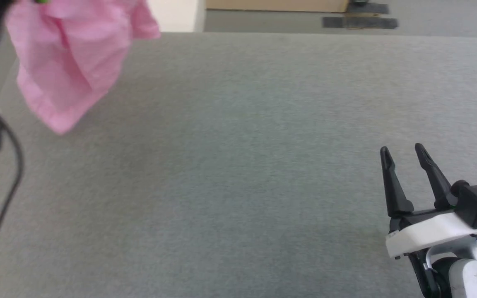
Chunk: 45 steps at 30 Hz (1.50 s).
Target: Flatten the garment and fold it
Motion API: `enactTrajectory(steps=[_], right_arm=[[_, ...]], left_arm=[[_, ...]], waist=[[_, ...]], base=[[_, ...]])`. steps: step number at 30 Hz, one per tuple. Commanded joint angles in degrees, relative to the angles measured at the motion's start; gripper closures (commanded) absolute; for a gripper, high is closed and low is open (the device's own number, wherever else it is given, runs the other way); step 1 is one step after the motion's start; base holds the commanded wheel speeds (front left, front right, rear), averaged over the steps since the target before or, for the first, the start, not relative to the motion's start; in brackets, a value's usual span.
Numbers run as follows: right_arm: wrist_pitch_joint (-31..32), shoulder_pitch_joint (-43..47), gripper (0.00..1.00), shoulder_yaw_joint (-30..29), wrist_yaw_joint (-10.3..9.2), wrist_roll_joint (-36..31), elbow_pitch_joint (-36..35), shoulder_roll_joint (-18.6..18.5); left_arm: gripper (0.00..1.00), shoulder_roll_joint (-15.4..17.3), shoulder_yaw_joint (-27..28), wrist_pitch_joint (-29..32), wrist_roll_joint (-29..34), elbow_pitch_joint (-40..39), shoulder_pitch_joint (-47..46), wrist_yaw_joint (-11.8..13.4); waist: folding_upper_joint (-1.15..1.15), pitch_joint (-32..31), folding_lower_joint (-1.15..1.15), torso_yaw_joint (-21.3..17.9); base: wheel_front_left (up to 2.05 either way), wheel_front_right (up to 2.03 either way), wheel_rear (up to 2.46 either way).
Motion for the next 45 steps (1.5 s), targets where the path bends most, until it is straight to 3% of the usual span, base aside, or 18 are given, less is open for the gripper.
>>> enactTrajectory(steps=[1,12,19,23,24,25,26,32,39,45], right_arm=[[-0.53,-0.96,0.00,-0.26,-0.09,0.41,0.36,0.05],[-2.68,-2.40,0.00,-2.76,-0.09,1.28,2.63,0.05],[-3.88,-3.07,0.00,-4.01,-0.09,1.80,3.71,0.05],[-4.27,-3.58,0.00,-4.03,-0.09,2.02,4.23,0.05],[-4.27,-3.67,0.00,-3.97,-0.09,2.04,4.37,0.05],[-4.24,-3.74,0.00,-3.88,-0.09,2.04,4.54,0.05],[-4.24,-3.78,0.00,-3.82,-0.09,2.04,4.69,0.05],[-4.10,-3.44,0.00,-3.39,-0.09,1.87,5.83,0.05],[-2.93,-2.22,0.00,-3.00,-0.09,1.26,6.36,0.05],[-1.42,-0.49,0.00,-3.39,-0.09,0.70,5.68,0.05]], left_arm=[[1.00,-1.10,-0.97,0.23,0.12,-0.61,-1.36,-0.31],[1.00,-7.42,-7.64,0.62,0.59,-3.14,3.31,0.83],[1.00,-14.50,-16.72,2.86,-0.93,-6.95,19.44,4.63],[1.00,-16.68,-22.72,3.51,-0.39,-8.19,28.41,6.16],[0.85,-16.84,-23.96,3.86,-0.32,-8.29,30.13,6.37],[0.07,-16.88,-25.18,3.95,0.02,-8.49,31.80,6.64],[0.00,-16.93,-25.82,3.81,0.25,-8.61,32.94,7.00],[0.00,-16.49,-26.72,2.69,0.42,-10.14,36.16,8.25],[0.00,-14.82,-23.10,-0.47,0.15,-12.90,35.05,9.26],[0.00,-10.83,-17.88,-4.31,1.64,-13.99,34.11,12.12]], waist=[[0.00,-1.29,0.00,-3.34],[0.00,0.40,0.00,-10.52],[0.00,2.39,0.00,-11.96],[0.00,3.22,0.00,-12.13],[0.00,3.31,0.00,-12.08],[0.00,3.37,0.00,-11.95],[0.00,3.40,0.00,-11.81],[0.00,1.89,0.00,-10.13],[0.00,-2.47,0.00,-7.37],[0.00,-5.98,0.00,-4.32]], base=[[0.00,0.00,0.00],[0.00,0.00,0.00],[0.00,0.00,0.00],[0.00,0.00,0.00],[0.00,0.00,0.00],[0.00,0.00,0.00],[0.00,0.00,0.00],[0.00,0.00,0.00],[0.00,0.00,0.00],[0.00,0.00,0.00]])
